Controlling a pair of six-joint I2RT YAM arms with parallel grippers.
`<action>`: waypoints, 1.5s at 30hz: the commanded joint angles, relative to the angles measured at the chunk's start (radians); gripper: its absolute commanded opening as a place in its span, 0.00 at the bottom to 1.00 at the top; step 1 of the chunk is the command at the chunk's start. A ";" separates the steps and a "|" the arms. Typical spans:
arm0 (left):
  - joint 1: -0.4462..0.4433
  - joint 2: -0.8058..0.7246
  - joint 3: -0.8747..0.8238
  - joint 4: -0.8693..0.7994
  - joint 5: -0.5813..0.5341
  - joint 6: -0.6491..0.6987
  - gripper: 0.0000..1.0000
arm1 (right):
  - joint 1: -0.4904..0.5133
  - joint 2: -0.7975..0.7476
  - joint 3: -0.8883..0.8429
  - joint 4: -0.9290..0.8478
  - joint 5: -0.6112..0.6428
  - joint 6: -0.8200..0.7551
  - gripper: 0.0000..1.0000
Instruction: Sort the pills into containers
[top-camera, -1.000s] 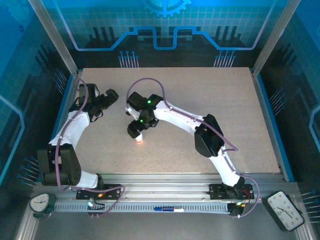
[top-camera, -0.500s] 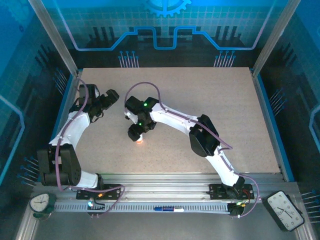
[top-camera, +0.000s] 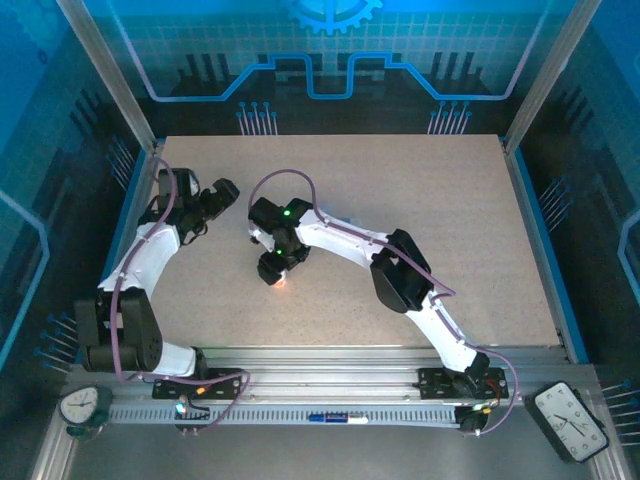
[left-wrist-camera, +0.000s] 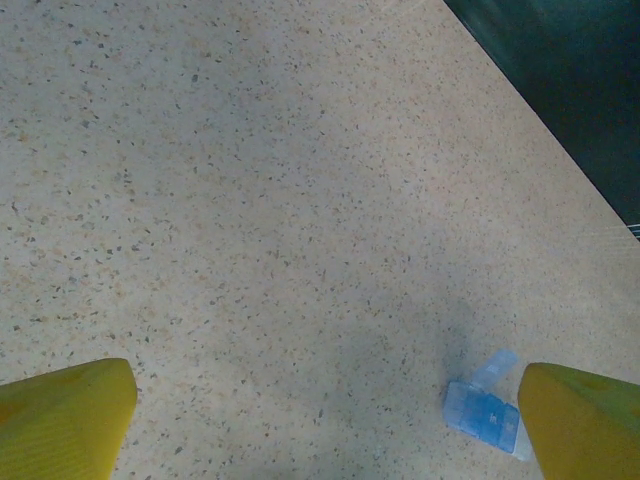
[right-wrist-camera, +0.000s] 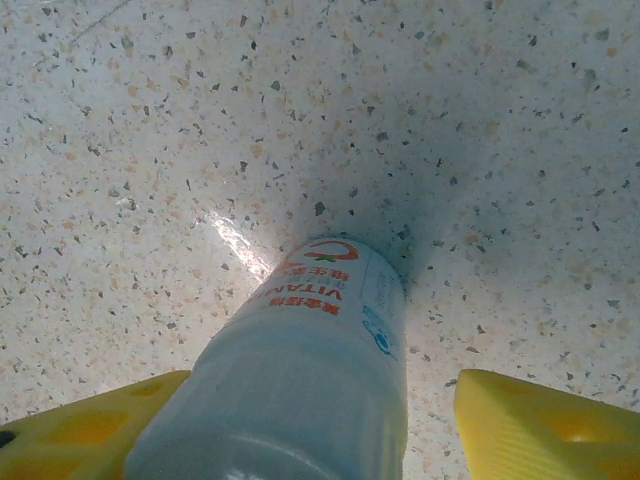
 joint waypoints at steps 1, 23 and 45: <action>0.012 0.000 -0.001 0.010 0.030 0.003 0.99 | 0.017 0.017 0.033 -0.020 -0.010 -0.003 0.68; 0.011 0.040 0.015 0.029 0.060 0.011 0.99 | 0.007 0.033 0.068 -0.040 -0.007 0.002 0.67; 0.011 0.026 0.017 0.097 0.150 -0.021 0.99 | -0.016 -0.023 0.034 -0.016 -0.022 0.026 0.42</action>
